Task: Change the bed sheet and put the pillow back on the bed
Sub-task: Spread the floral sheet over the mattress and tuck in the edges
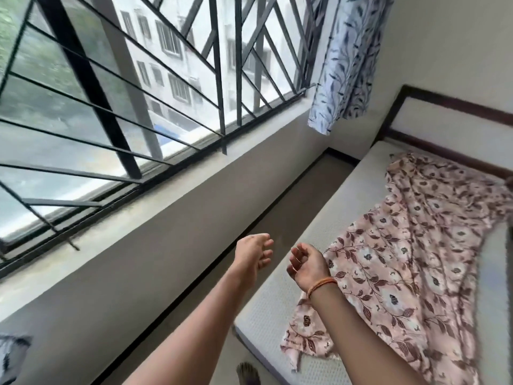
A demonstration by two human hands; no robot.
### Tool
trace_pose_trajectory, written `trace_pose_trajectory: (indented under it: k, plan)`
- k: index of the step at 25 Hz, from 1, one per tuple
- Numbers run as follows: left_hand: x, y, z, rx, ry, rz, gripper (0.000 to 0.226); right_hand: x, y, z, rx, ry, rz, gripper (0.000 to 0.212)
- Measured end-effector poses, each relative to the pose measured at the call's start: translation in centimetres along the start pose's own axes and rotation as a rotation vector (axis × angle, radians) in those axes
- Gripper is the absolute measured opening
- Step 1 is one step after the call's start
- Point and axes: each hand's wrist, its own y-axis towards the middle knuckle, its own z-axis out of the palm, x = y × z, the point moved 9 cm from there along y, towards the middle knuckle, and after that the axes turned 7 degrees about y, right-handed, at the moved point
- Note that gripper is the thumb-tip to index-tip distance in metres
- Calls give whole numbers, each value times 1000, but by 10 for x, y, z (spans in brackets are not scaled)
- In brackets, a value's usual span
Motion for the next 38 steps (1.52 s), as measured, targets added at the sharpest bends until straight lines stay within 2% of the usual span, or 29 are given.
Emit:
trace_pose_trajectory:
  k: [7,10,16,23,26,32,38]
  plan:
    - [-82,109,39,80,149,-18,4,63,77,68,-13,174,-40,20]
    - [-110,164,68,181,224,-20,2,86,114,81,-63,281,-73,20]
    - [-163,270,140,460,367,-76,12,143,180,108,-244,517,-217,22]
    - [-227,345,225,646,475,-92,7,205,219,153,-361,668,-350,20]
    - [-233,363,267,722,468,-123,7,232,236,148,-416,696,-388,19]
    - [-234,410,350,774,556,-175,8,299,284,122,-475,768,-431,17]
    - [-268,478,509,802,591,-165,9,436,379,87,-468,842,-441,14]
